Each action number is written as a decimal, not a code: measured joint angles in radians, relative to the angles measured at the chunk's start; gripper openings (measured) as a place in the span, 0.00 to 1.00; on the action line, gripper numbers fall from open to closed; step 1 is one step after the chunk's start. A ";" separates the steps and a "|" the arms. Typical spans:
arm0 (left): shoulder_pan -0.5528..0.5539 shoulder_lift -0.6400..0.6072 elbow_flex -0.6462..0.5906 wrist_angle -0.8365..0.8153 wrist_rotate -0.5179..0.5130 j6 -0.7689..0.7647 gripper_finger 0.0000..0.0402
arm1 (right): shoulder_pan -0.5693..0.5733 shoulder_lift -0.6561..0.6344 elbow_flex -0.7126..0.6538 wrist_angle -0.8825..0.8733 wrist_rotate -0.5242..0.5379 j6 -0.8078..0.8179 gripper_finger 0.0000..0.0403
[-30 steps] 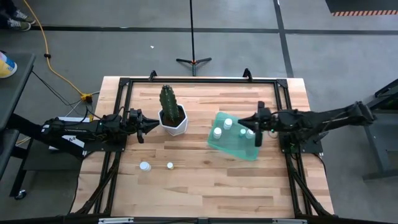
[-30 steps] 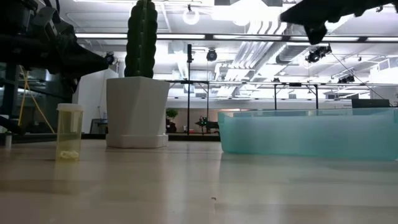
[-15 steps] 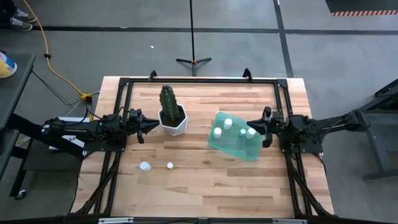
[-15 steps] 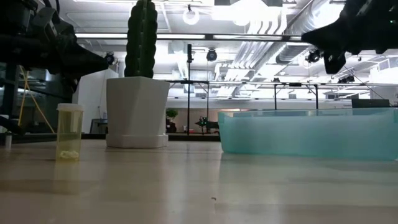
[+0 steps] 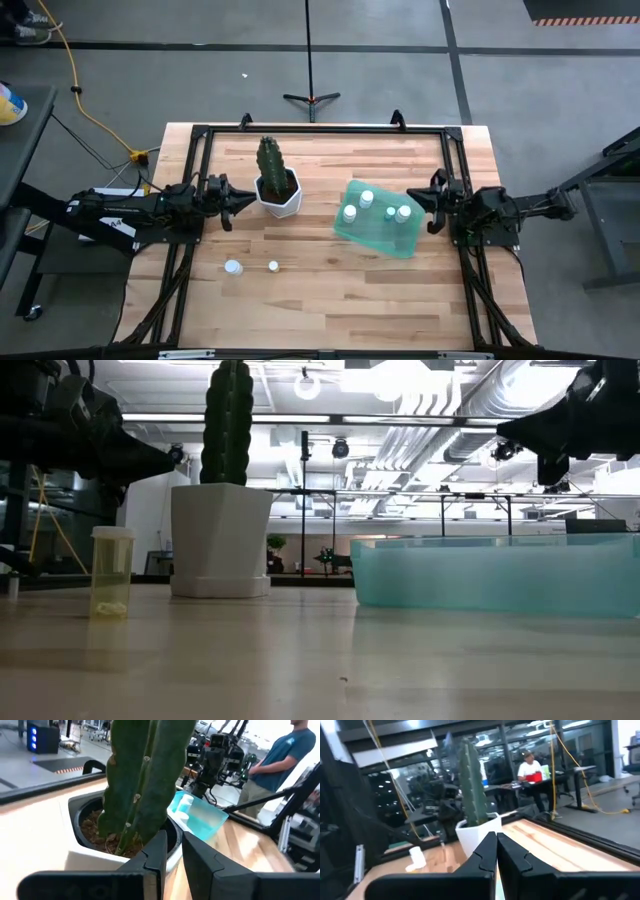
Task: Pick and place pill bottles into a basket
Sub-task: Put the white pill bottle into the light green bin
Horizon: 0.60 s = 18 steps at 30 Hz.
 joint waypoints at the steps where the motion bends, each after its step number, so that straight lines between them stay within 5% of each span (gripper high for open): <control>1: 0.000 0.000 0.000 0.000 0.000 0.016 0.24 | 0.000 0.001 -0.001 -0.001 0.006 0.001 0.00; 11: 0.000 0.000 0.049 0.017 0.043 -0.092 0.55 | -0.001 0.006 -0.001 -0.047 0.074 0.089 0.00; 18: 0.000 0.010 0.188 -0.025 0.218 -0.171 0.61 | -0.001 0.005 -0.001 -0.074 0.104 0.115 0.00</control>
